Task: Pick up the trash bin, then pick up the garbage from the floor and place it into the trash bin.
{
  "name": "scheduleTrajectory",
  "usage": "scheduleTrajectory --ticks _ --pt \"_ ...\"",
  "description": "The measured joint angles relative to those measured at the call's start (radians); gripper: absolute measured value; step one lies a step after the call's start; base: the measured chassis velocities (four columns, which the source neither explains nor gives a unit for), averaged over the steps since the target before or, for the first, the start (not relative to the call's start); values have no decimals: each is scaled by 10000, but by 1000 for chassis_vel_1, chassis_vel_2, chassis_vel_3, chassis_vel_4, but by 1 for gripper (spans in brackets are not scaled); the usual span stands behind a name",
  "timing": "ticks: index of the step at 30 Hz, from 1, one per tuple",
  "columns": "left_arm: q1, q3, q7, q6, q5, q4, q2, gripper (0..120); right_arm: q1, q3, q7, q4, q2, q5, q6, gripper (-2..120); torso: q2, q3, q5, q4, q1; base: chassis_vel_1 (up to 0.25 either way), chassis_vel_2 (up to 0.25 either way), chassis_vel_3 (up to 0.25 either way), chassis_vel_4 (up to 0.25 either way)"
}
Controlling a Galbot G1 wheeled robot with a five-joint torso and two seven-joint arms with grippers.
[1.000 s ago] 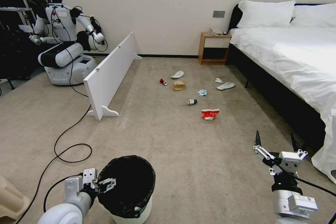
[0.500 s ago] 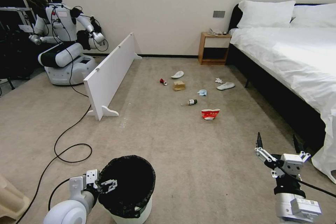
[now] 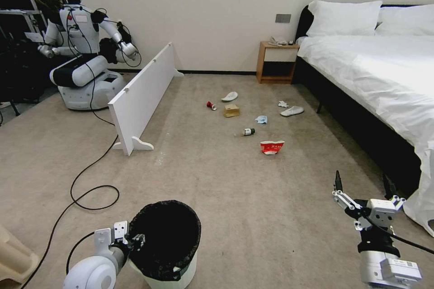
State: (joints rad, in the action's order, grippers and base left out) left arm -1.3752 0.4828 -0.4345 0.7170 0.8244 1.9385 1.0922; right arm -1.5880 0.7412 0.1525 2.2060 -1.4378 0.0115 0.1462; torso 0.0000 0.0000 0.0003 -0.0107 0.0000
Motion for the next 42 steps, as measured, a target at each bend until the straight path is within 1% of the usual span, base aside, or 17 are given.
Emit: scheduleTrajectory --ticks 1,3,4,6,9,20,25,27,28,29,30,31,34,37,39,40,42 --pt "0 0 0 0 0 0 0 26 0 0 0 0 0 0 0 100 0 0 0 0 0 0 0 0 0" --pt "-56 34 11 0 27 24 -8 19 -6 0 1 7 -3 -3 -2 100 0 0 -1 -3 0 0 0 0 0" --pt "-56 34 11 0 27 24 -8 19 -6 0 1 7 -3 -3 -2 100 0 0 -1 -3 0 0 0 0 0" --pt "-163 113 38 10 86 110 -17 8 -13 0 2 31 -8 -4 -4 100 0 -1 -3 -3 0 0 0 0 0" --pt "-277 185 77 18 117 213 -20 4 -13 0 2 48 -20 -9 -6 100 0 -1 -5 -2 0 0 0 0 0" --pt "-558 379 205 -44 49 310 42 4 -29 -16 11 49 -38 -55 -21 100 0 0 -3 -1 -1 0 0 0 0" --pt "-688 526 307 -215 -84 644 128 4 -58 192 215 32 -30 -335 -243 100 -1 1 -13 -2 0 0 0 0 0" --pt "-767 652 222 -272 -88 1015 148 2 -83 310 284 -5 -6 -451 -296 100 -1 1 -5 -3 0 0 0 0 0" --pt "-767 652 222 -272 -88 1015 148 2 -83 310 284 -5 -6 -451 -296 100 -1 1 -5 -3 0 0 0 0 0" --pt "-869 767 107 -285 14 1445 145 2 -124 401 327 -40 35 -500 -297 100 -1 1 1 -1 0 0 0 0 0" --pt "-1054 849 -23 -282 337 2191 93 2 -187 483 363 -31 81 -512 -337 100 -1 1 -6 0 0 0 0 0 0" --pt "-1054 849 -23 -282 337 2191 93 2 -187 483 363 -31 81 -512 -337 100 -1 1 -6 0 0 0 0 0 0" --pt "-1291 1104 -331 -205 633 3262 6 2 -326 683 444 17 105 -660 -613 100 0 0 -1 -3 0 0 0 0 0" --pt "-1352 1185 -367 -180 678 3468 -7 2 -379 715 458 24 126 -643 -653 100 -1 0 -1 0 0 0 0 0 0" --pt "-1568 1555 -421 -126 815 4112 -63 2 -561 845 464 60 205 -411 -908 100 0 1 -4 -2 0 0 0 0 0" --pt "-1568 1555 -421 -126 815 4112 -63 2 -561 845 464 60 205 -411 -908 100 0 1 -4 -2 0 0 0 0 0" --pt "-1767 2073 -561 -105 991 4682 -77 2 -756 1026 237 58 288 -143 -842 100 0 0 -1 0 0 0 0 0 0"
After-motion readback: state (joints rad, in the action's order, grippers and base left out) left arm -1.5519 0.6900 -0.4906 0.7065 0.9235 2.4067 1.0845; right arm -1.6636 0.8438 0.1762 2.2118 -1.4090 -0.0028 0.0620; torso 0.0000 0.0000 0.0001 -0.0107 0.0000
